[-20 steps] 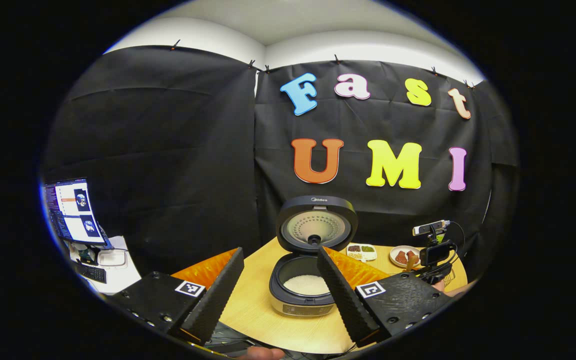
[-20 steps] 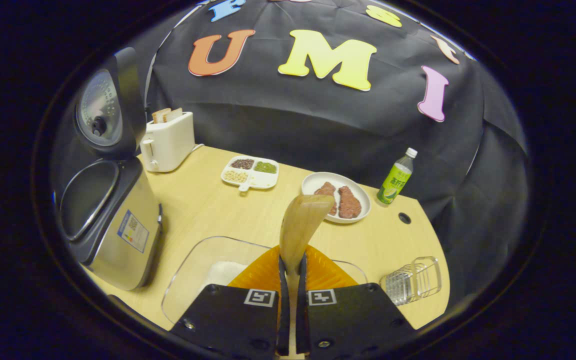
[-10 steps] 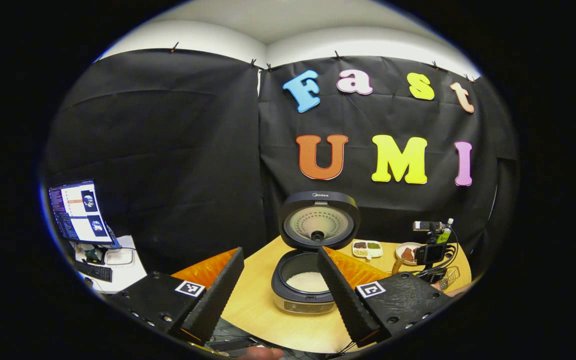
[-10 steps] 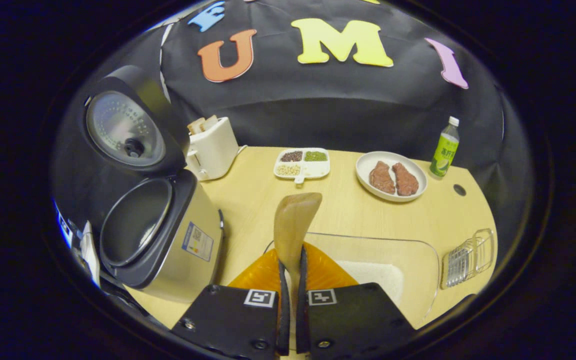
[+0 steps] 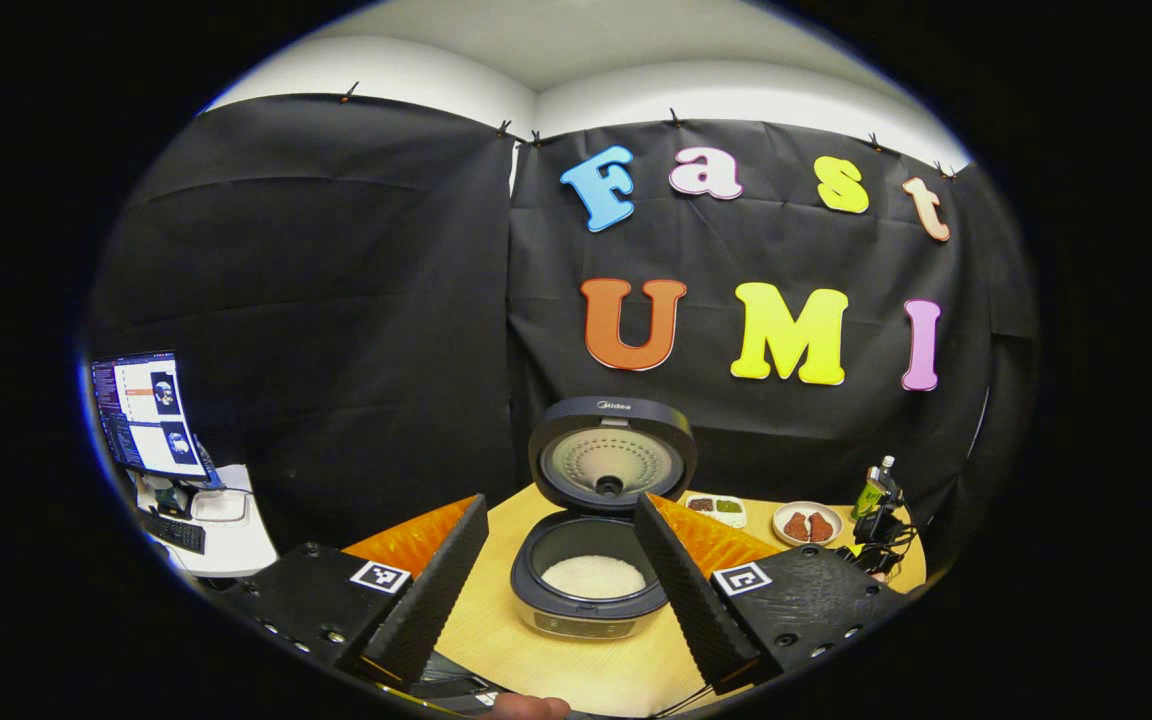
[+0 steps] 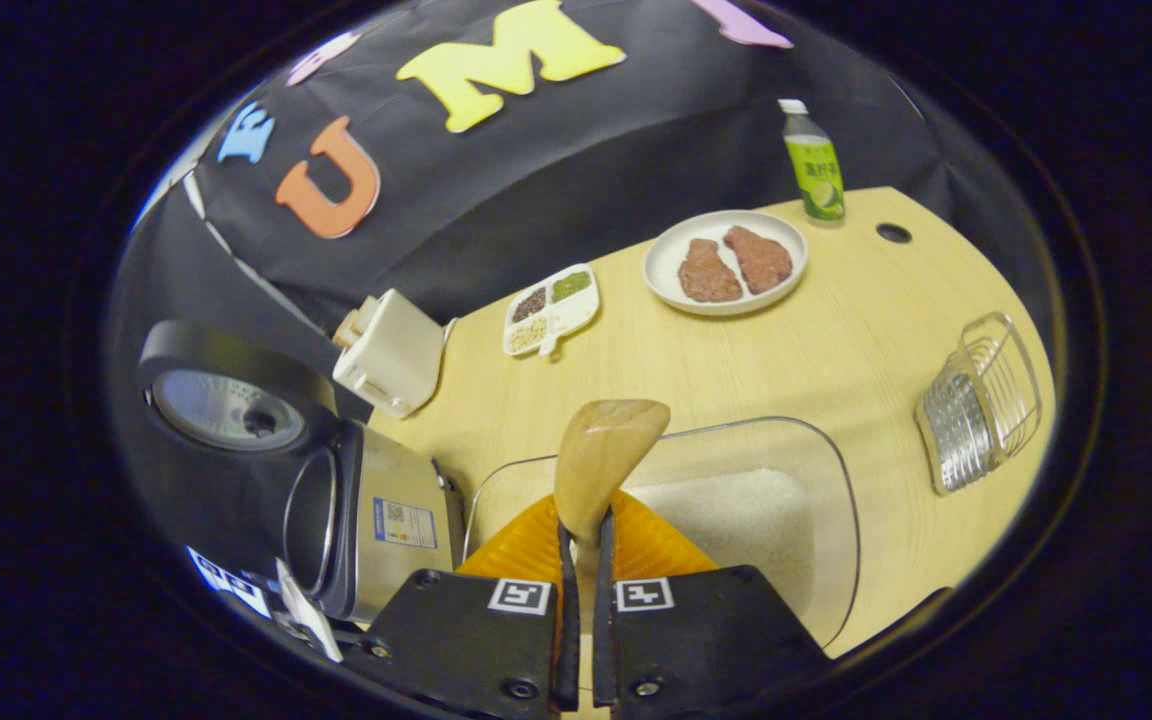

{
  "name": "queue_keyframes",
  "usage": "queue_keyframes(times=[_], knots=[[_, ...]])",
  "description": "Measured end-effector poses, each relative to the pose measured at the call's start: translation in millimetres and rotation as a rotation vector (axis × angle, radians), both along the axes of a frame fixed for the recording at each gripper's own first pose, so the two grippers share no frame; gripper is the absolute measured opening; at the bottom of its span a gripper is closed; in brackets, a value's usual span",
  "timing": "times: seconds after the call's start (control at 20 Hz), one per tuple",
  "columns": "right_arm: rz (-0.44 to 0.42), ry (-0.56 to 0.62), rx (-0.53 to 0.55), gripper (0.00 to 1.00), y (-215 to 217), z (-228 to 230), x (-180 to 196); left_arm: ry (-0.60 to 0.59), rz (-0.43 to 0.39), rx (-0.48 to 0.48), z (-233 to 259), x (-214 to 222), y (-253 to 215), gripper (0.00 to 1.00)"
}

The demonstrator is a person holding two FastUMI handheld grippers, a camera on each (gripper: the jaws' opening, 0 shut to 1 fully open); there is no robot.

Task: Close the left gripper, press the button to open the rice cooker; take a wooden spoon from the chopstick holder with the right hand, scoop a spoonful of rice and pour it into the rice cooker, then put the wooden spoon back into the chopstick holder.

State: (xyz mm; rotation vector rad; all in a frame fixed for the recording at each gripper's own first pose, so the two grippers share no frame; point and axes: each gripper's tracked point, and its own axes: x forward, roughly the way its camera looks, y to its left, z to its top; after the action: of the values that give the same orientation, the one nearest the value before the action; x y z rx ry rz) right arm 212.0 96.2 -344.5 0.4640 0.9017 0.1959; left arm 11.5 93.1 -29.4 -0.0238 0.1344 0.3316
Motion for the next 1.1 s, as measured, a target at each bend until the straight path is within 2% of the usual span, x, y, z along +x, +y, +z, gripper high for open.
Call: queue_keyframes(times=[0.2,0.35,0.45,0.85,1.1], knots=[[-0.06,0.03,0.103,0.1,-17,2,-3,-0.003,-0.039,0.011,-2,9,-14,0.95],[-0.102,0.013,0.229,0.11,-25,19,0,0.013,-0.025,-0.002,-7,10,-10,0.95],[-0.101,-0.004,0.292,0.1,-27,31,1,0.025,-0.019,-0.013,-9,11,-8,0.95],[-0.154,-0.075,0.342,0.1,-44,67,1,0.046,-0.046,0.015,-13,0,-10,0.95],[-0.155,-0.117,0.364,0.1,-20,111,-9,0.026,-0.037,-0.017,-12,-10,3,0.95]])
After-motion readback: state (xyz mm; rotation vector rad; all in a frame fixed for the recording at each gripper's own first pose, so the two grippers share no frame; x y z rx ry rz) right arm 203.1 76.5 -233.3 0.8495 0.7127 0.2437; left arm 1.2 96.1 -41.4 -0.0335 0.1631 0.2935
